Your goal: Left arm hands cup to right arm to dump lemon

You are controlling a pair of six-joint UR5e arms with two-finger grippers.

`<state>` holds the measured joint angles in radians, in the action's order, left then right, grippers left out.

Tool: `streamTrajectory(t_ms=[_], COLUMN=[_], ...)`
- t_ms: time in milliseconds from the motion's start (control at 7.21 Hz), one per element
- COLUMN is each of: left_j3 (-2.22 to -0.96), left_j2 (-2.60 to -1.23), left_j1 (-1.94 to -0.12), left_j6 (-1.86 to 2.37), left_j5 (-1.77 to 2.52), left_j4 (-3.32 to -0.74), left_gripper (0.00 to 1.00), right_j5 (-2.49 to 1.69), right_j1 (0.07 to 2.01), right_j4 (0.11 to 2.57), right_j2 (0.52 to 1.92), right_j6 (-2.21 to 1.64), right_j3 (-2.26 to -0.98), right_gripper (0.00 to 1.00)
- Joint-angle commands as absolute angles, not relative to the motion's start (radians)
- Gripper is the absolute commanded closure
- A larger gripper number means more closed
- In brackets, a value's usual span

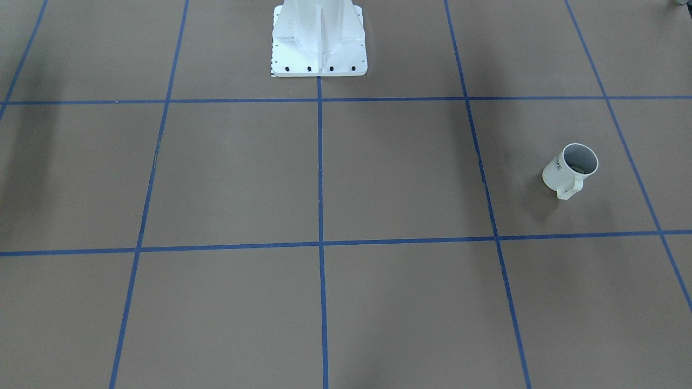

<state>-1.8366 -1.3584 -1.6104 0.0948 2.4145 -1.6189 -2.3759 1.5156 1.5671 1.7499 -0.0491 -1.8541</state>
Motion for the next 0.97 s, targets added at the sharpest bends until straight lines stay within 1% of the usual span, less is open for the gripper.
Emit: streamTrajectory(t_ms=[0,139,278,416,555,694,833], left_j3=[-1.832,-1.839,-1.842,-1.842,-1.841,-1.829,-1.777], left_j2=[-1.364,-1.394,-1.434,-1.469,-1.476,-1.479,-1.511], left_j1=[-1.537,-1.485,-1.417,-1.300,-1.249,-1.235,-1.232], left_j6=[0.100,0.106,0.243,0.355,0.385,0.399,0.396], left_j5=[2.444,2.442,2.439,2.413,2.349,2.342,2.352], left_j4=[-1.666,-1.663,-1.666,-1.705,-1.757,-1.767,-1.767], left_gripper=[0.00,0.00,0.00,0.00,0.00,0.00,0.00], right_j5=[-2.382,-2.381,-2.382,-2.400,-2.408,-2.408,-2.411], right_j1=[1.516,1.514,1.514,1.513,1.511,1.505,1.505], right_j4=[1.565,1.565,1.563,1.565,1.559,1.499,1.487], right_j2=[1.753,1.752,1.747,1.747,1.744,1.747,1.750], right_j6=[-0.038,-0.046,-0.043,-0.044,-0.035,-0.049,-0.049], right_j3=[-1.856,-1.849,-1.859,-1.859,-1.861,-1.850,-1.844], right_gripper=[0.00,0.00,0.00,0.00,0.00,0.00,0.00])
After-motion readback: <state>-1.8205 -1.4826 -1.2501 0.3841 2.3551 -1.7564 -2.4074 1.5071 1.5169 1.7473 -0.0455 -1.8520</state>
